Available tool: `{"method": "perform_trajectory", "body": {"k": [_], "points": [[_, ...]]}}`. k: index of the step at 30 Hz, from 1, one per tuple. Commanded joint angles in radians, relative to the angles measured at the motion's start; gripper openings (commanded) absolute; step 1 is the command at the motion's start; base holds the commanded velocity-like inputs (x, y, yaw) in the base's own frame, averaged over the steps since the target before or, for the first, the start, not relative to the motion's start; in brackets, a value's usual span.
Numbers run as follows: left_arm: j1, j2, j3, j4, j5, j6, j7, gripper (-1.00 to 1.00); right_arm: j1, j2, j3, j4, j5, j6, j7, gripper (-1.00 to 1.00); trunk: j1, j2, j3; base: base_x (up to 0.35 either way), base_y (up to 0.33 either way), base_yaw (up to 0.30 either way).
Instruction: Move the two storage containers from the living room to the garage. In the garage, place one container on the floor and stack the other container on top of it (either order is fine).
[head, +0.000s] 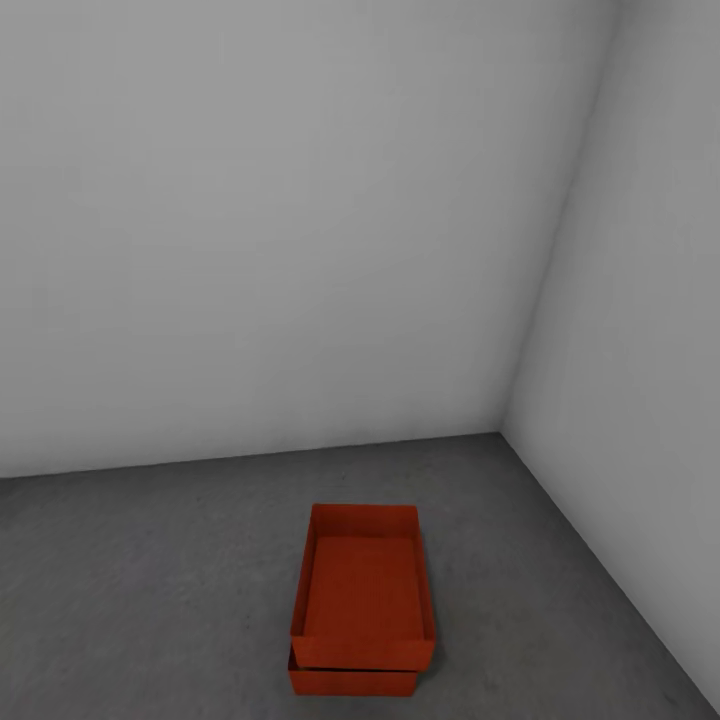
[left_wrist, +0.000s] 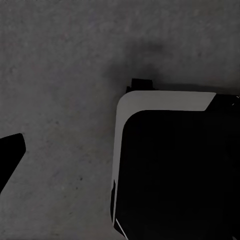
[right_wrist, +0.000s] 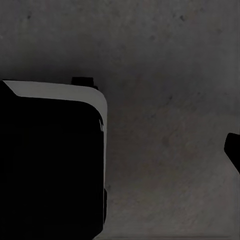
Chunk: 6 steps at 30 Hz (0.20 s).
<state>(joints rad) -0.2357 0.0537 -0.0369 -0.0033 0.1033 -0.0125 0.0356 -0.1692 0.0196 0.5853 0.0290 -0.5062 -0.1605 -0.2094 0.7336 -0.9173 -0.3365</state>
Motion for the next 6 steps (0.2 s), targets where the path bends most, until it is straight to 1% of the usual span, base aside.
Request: {"method": "perform_trajectory", "body": {"k": [1, 6], "points": [[-0.001, 0.0, -0.005, 0.0, 0.01, -0.001, 0.001, 1.0, -0.001, 0.001, 0.008, 0.003, -0.009, -0.005, -0.001, 1.0, 0.0, -0.001, -0.001, 0.0, 0.0, 0.0], [-0.001, 0.0, -0.005, 0.0, 0.01, -0.001, 0.001, 1.0, -0.001, 0.001, 0.008, 0.003, -0.009, -0.005, -0.001, 1.0, 0.0, -0.001, -0.001, 0.0, 0.0, 0.0]]}}
